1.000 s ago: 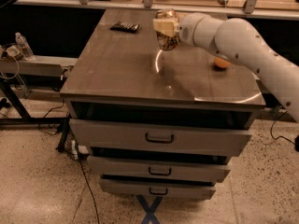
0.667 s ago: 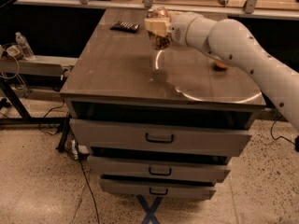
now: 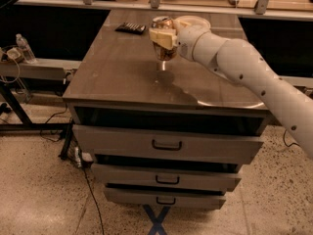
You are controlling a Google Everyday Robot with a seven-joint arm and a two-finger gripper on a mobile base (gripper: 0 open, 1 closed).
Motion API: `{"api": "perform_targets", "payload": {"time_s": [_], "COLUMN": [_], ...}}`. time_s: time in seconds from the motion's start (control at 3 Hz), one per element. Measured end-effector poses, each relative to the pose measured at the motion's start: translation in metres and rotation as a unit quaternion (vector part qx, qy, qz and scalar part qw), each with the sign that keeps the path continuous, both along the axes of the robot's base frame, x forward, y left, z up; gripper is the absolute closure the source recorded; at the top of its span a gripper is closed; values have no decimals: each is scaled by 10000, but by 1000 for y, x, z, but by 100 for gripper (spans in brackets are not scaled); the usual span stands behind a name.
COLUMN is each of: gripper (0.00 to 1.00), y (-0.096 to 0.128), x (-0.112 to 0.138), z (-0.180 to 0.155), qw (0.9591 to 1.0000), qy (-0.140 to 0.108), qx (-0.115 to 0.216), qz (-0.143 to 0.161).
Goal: Place orange can upright
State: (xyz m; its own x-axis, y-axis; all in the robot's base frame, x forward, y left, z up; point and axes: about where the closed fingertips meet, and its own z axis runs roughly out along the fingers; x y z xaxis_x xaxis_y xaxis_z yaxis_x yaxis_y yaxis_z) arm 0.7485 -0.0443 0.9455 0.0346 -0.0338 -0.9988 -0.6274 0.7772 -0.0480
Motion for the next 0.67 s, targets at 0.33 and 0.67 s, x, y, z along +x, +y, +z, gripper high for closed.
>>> {"api": "perform_targets", "payload": {"time_s": [0.33, 0.67], "gripper": [100, 100], "y": [5, 11], "x": [-16, -26], "z": [-8, -16], "qw": [9993, 9977], "qy": [-369, -622], "qx": [-102, -242], "qz": [9, 75]}}
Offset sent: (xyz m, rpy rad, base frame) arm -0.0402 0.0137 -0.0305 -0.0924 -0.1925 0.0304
